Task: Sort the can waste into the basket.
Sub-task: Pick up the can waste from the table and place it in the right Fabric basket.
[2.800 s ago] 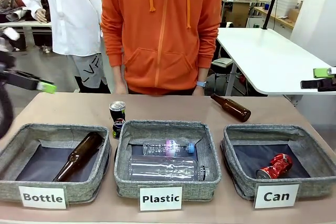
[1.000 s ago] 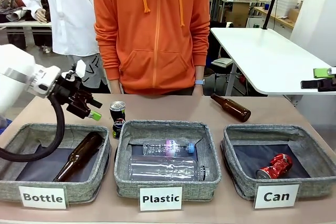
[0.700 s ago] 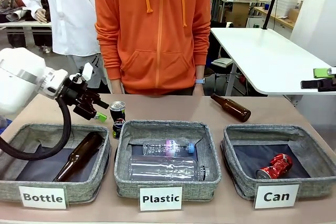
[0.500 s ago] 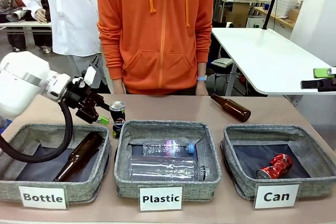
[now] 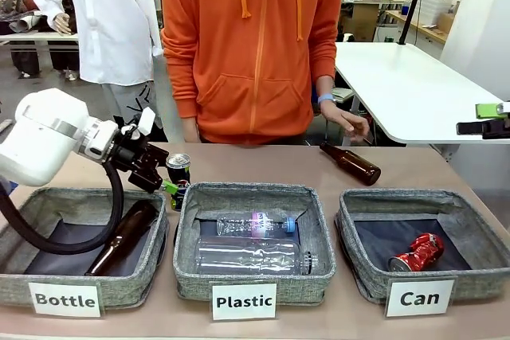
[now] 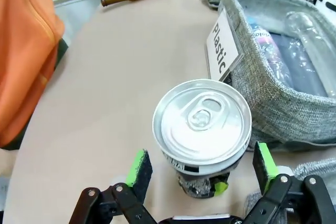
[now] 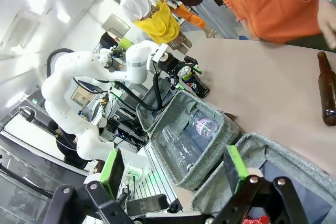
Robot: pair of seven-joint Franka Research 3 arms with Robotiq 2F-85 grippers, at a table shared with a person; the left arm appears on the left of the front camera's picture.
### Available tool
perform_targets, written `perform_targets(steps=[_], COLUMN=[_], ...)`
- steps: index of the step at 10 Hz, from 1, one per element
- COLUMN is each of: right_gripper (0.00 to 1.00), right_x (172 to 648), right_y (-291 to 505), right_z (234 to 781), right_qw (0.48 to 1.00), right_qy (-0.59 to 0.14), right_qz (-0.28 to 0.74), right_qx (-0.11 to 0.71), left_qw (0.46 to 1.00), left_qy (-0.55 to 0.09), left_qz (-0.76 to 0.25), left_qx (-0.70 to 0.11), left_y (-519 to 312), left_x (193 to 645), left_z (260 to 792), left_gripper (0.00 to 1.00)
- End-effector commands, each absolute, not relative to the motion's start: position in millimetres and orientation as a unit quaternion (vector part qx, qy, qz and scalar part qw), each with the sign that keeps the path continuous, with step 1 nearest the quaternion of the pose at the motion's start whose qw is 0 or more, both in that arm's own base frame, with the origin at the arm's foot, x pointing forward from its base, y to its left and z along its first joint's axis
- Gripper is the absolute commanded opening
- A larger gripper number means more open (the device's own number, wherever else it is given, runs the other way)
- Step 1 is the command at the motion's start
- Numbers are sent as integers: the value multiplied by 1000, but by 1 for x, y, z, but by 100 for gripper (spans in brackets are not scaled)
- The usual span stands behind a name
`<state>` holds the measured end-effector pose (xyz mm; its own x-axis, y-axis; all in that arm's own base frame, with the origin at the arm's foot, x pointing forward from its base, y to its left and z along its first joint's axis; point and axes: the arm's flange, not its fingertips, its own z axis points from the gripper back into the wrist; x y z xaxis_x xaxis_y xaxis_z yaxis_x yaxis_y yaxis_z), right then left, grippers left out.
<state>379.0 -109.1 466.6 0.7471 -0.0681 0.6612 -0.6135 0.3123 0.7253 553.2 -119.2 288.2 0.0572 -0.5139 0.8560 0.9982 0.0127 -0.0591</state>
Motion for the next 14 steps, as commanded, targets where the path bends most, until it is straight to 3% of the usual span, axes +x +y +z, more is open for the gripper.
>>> perform_targets(steps=[1, 4, 5, 6, 7, 9, 10, 12, 14], right_gripper=[100, 100, 100, 100, 100, 100, 100, 100, 100], right_x=[376, 376, 376, 376, 376, 376, 376, 376, 376], right_y=[-109, -109, -109, -109, -109, -109, -109, -109, -109], right_z=[466, 466, 466, 466, 466, 466, 466, 466, 466], right_qw=[747, 747, 747, 747, 747, 747, 747, 747, 747], right_qy=[-310, -310, -310, -310, -310, -310, -310, -310, -310], right_qz=[190, 190, 190, 190, 190, 190, 190, 190, 190], right_qx=[557, 557, 557, 557, 557, 557, 557, 557, 557], left_qw=[624, 628, 628, 630, 629, 629, 628, 626, 621], left_qy=[-339, -334, -334, -328, -326, -328, -327, -331, -345], left_qz=[-602, -592, -593, -595, -597, -595, -594, -594, -590], left_qx=[-365, -379, -376, -376, -376, -378, -381, -382, -384], left_y=[-130, -132, -132, -133, -133, -133, -132, -129, -124], left_x=[556, 555, 555, 555, 555, 555, 555, 553, 548], left_z=[281, 278, 278, 277, 277, 278, 279, 283, 299], left_gripper=[100, 100, 53, 41, 0, 0, 15, 0, 0])
